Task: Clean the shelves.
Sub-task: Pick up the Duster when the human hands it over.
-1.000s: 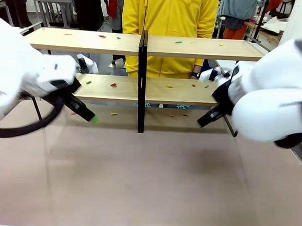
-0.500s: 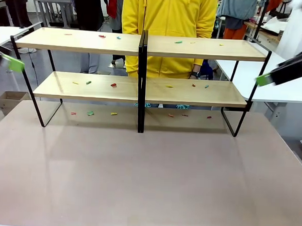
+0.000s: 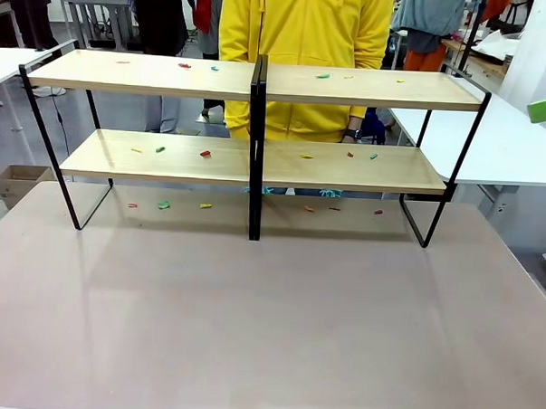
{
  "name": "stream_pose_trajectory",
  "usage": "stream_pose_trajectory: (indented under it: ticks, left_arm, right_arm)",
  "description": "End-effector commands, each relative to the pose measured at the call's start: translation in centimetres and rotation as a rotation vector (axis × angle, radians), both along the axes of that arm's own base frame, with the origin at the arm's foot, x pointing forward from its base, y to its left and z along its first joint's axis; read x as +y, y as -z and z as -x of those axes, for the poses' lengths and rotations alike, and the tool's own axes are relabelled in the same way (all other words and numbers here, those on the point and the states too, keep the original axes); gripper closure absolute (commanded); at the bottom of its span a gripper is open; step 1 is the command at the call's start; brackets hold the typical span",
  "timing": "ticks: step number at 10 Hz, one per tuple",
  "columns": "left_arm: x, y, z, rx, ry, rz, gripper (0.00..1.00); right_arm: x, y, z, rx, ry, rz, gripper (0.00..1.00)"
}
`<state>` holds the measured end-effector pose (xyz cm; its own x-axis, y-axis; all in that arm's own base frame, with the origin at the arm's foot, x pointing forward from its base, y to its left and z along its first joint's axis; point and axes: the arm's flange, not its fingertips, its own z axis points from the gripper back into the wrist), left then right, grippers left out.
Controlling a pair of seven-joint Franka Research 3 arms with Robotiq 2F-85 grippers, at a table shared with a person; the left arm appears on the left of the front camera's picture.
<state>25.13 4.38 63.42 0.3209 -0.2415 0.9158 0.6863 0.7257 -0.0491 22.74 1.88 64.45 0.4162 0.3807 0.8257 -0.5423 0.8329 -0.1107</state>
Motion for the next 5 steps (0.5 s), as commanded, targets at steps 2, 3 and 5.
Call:
stream_pose_trajectory:
  ticks: [2,3,5]
  left_arm:
    - [-3.04,6.23,2.57,-0.038,-0.045,0.074,0.00]
    - [-2.92,6.30,2.69,-0.039,-0.057,0.070,0.00]
    - [-2.57,6.53,2.93,-0.020,-0.044,0.055,0.00]
  right_arm:
    - [-0.23,2.62,-0.30,-0.044,-0.015,0.012,0.00]
    - [-0.20,2.62,-0.28,-0.050,-0.020,0.015,0.00]
    - [-0.07,2.66,-0.46,-0.054,-0.034,0.021,0.00]
